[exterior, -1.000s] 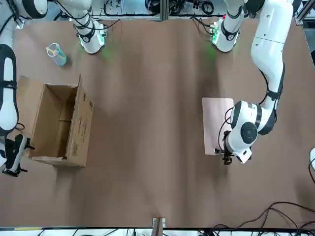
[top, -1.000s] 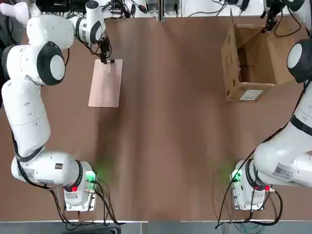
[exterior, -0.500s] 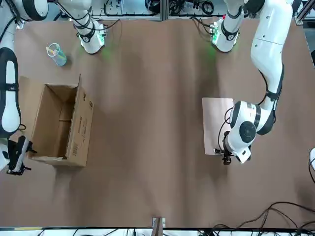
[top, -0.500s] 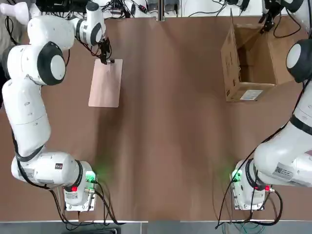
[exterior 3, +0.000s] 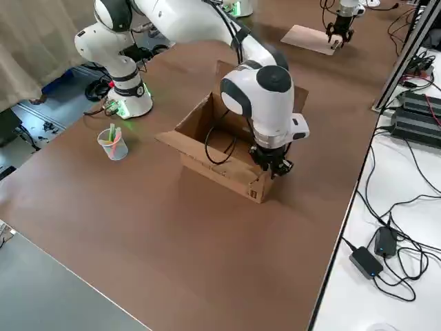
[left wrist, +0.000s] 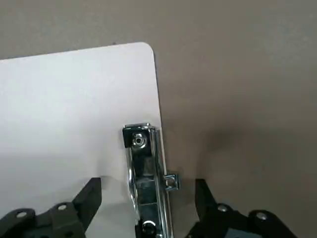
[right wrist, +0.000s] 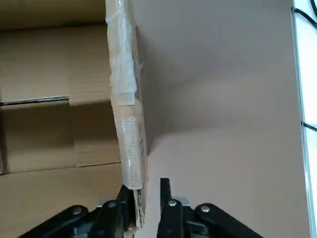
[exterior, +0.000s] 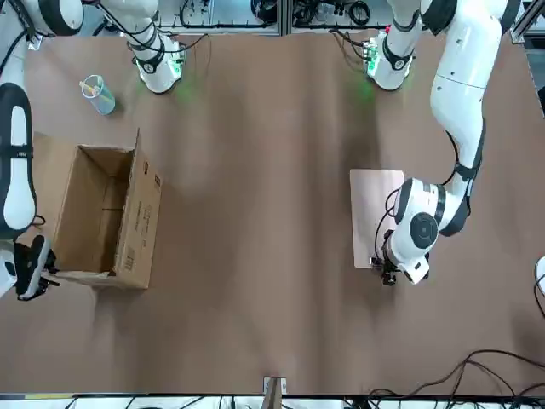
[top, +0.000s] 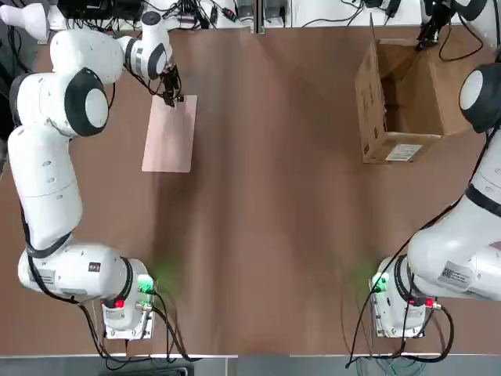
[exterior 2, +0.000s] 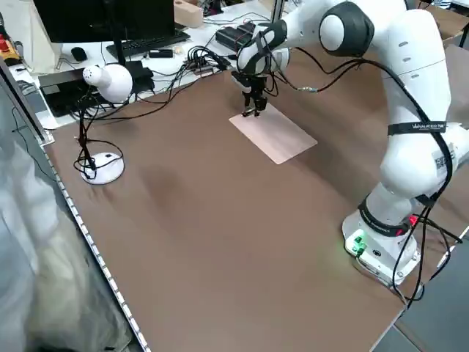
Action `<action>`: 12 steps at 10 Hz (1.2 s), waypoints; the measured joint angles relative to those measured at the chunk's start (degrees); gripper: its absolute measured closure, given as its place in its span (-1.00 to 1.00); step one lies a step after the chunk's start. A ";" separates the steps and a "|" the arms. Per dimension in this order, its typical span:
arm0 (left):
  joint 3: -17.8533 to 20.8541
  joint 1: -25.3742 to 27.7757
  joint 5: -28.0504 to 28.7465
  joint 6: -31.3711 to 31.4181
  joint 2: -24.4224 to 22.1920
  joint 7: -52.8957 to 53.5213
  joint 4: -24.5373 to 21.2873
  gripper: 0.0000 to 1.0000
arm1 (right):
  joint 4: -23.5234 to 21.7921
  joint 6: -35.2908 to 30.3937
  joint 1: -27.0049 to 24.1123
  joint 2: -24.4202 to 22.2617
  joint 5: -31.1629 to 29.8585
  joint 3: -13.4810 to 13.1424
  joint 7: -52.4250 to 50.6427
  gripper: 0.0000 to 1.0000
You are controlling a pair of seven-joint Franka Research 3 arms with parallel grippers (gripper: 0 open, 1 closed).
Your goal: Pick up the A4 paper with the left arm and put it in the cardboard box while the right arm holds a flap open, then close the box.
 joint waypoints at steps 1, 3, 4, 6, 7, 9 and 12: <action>0.01 0.03 0.00 0.00 0.03 0.00 0.00 -0.44 | -0.04 -0.06 -0.02 0.02 -0.02 -0.01 0.00 0.81; 0.02 0.05 0.00 -0.03 0.08 0.01 -0.01 -0.22 | -0.05 -0.06 -0.02 0.02 -0.03 -0.02 -0.01 0.93; 0.02 0.06 0.00 -0.05 0.05 0.01 0.00 -0.08 | -0.05 -0.06 -0.02 0.02 -0.04 0.00 -0.01 0.93; 0.02 0.16 0.00 0.01 -0.17 -0.12 0.33 0.37 | -0.04 -0.08 0.17 0.01 -0.13 0.10 -0.01 0.93; 0.00 0.22 -0.01 0.03 -0.16 -0.20 0.31 0.37 | 0.01 -0.31 0.50 0.01 -0.08 0.28 -0.01 0.93; 0.00 0.22 -0.03 0.03 -0.20 -0.43 0.31 0.39 | 0.12 -1.34 2.05 -0.03 -0.05 0.54 0.97 0.93; 0.01 0.22 -0.02 0.06 -0.26 -0.32 0.33 0.39 | 0.19 -3.92 5.51 -0.41 0.01 0.81 6.36 0.93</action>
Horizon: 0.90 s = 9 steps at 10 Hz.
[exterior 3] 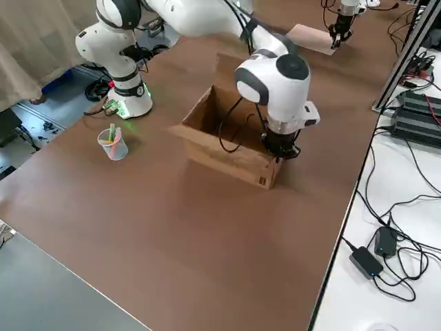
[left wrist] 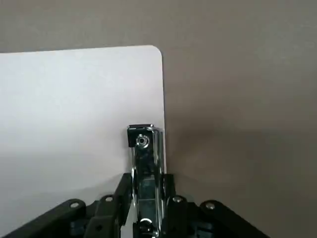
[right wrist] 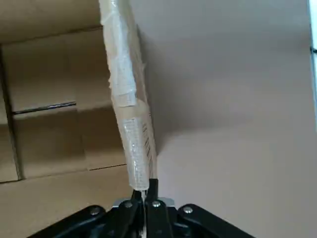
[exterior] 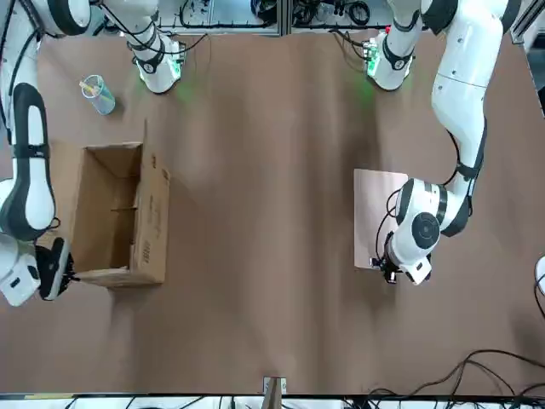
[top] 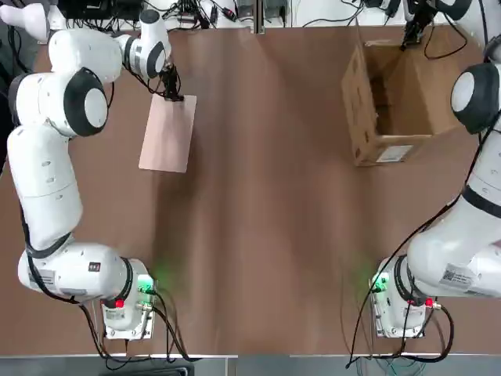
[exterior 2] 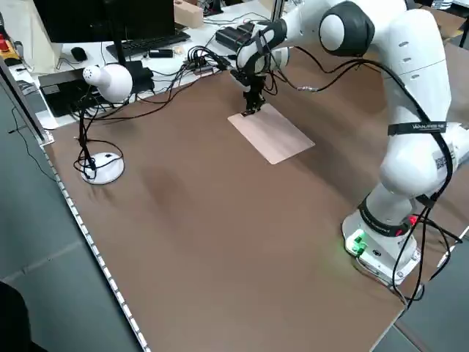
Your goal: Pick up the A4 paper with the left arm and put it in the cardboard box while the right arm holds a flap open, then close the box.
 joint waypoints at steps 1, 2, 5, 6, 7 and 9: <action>0.01 0.03 0.00 0.17 -0.10 0.02 0.12 0.39 | 0.06 -0.64 1.49 -0.46 0.06 0.14 2.61 0.93; 0.03 0.16 0.00 0.45 -0.80 0.02 0.35 0.39 | 0.15 -1.37 3.15 -1.11 0.09 0.25 5.40 0.93; 0.06 1.41 0.00 0.17 -5.95 0.31 0.86 0.39 | 0.19 -4.20 8.26 -3.24 0.51 0.43 12.74 0.93; 0.08 1.87 0.00 -0.73 -7.54 1.09 0.93 0.39 | 0.19 -5.26 9.98 -3.64 1.02 0.52 14.65 0.93; 0.07 2.13 0.00 -2.89 -8.85 2.27 1.26 0.39 | 0.19 -5.62 12.14 -3.69 1.88 0.59 16.74 0.93; -0.13 2.13 -0.61 -9.64 -11.10 4.44 3.92 0.39 | 0.17 -5.63 17.11 -3.68 2.54 0.62 22.25 0.93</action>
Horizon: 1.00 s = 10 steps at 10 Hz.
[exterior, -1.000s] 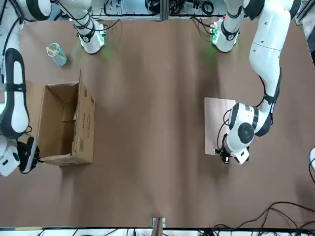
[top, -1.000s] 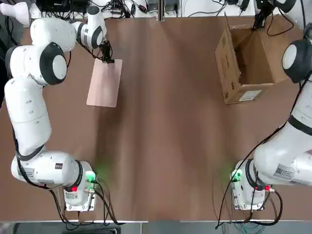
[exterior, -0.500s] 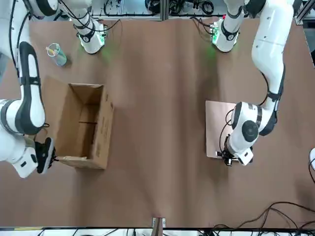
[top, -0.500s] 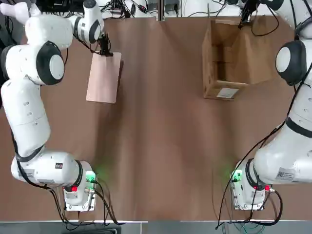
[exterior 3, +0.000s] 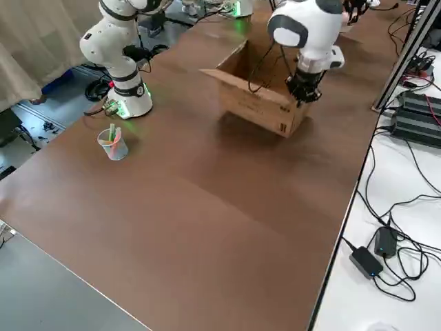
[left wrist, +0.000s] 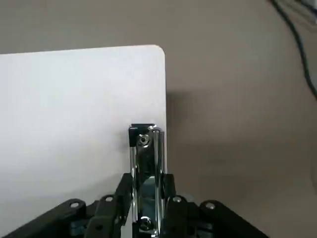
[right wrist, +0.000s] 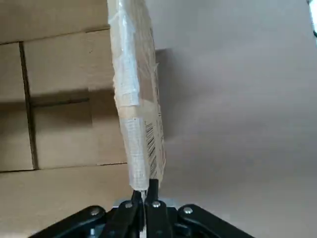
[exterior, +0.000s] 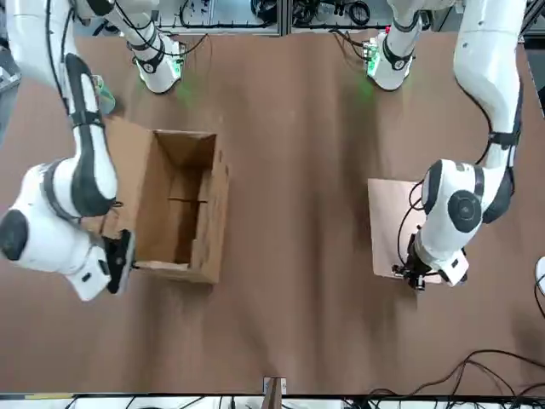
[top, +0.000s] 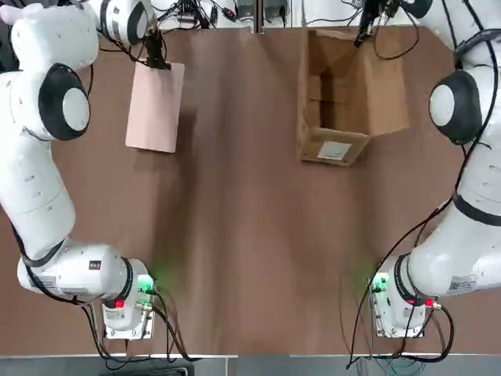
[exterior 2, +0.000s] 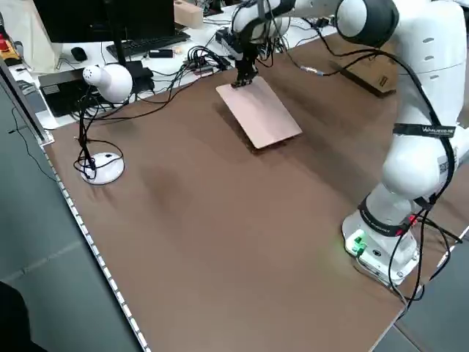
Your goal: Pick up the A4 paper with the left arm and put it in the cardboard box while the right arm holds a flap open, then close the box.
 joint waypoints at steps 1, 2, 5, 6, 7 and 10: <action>-0.07 -0.02 -1.63 -3.27 -1.18 2.45 1.87 0.39 | 0.00 0.05 2.20 0.00 0.22 -0.01 2.50 0.93; -0.08 -0.02 -3.31 -6.39 -2.47 5.25 3.64 0.39 | -0.02 0.40 4.10 0.01 0.63 -0.02 4.42 0.93; -0.11 -0.01 -6.38 -13.96 -6.37 9.31 7.80 0.39 | -0.06 3.14 8.59 0.11 1.78 -0.03 8.64 0.93; -0.13 -0.02 -7.26 -16.04 -7.63 9.89 8.99 0.39 | -0.13 4.63 10.24 0.20 1.79 -0.04 10.84 0.93; -0.20 -0.04 -7.68 -17.70 -8.65 10.42 9.91 0.39 | -0.17 6.02 11.81 0.35 1.79 -0.05 12.71 0.93; -0.83 -0.20 -7.76 -20.50 -10.52 11.28 10.50 0.39 | -0.34 8.71 14.68 1.08 1.79 -0.09 15.61 0.93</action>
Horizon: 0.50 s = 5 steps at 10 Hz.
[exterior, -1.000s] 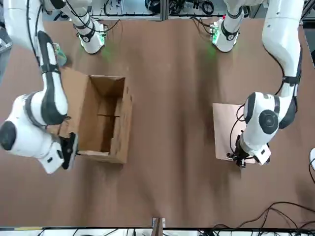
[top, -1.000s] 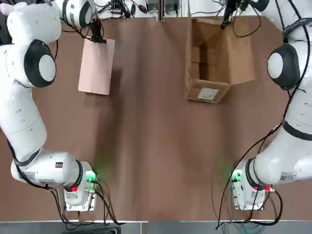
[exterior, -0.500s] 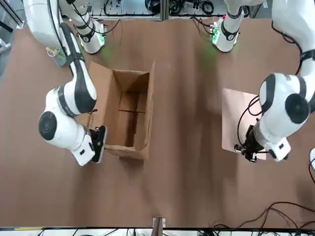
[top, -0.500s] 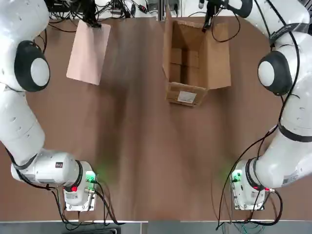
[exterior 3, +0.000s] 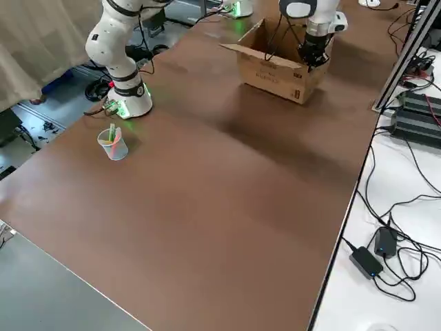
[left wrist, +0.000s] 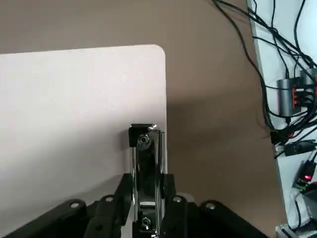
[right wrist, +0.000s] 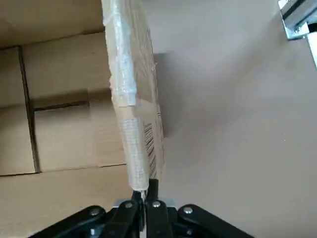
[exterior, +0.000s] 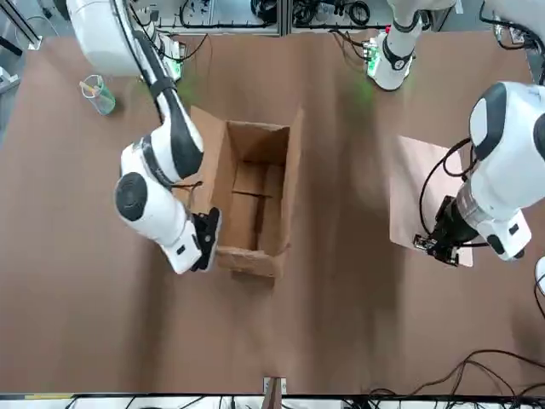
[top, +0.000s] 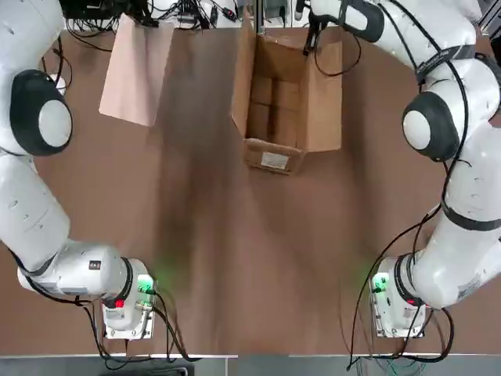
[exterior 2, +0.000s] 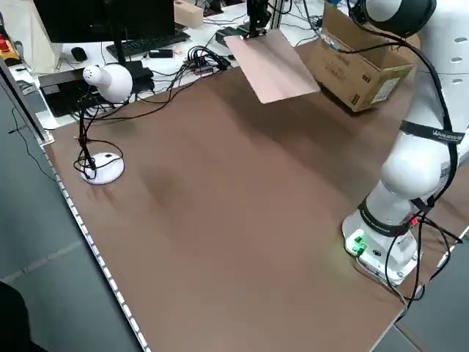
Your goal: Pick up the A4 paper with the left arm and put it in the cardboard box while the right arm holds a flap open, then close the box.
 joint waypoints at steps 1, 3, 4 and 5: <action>-0.01 0.00 -0.07 -1.39 -0.43 0.35 0.36 0.39 | -0.05 0.77 0.23 0.45 0.00 -0.02 0.31 0.93; -0.04 -0.06 -0.98 -5.36 -1.13 0.47 2.57 0.39 | -0.44 3.67 1.12 1.50 0.02 -0.02 1.38 0.93; -0.10 -0.25 -1.20 -7.27 -1.47 0.50 3.58 0.39 | -0.53 4.58 1.69 2.00 0.02 -0.03 2.13 0.93; -0.26 -0.51 -1.23 -8.55 -1.75 0.50 4.07 0.39 | -0.57 5.42 2.28 2.45 0.04 -0.03 2.95 0.93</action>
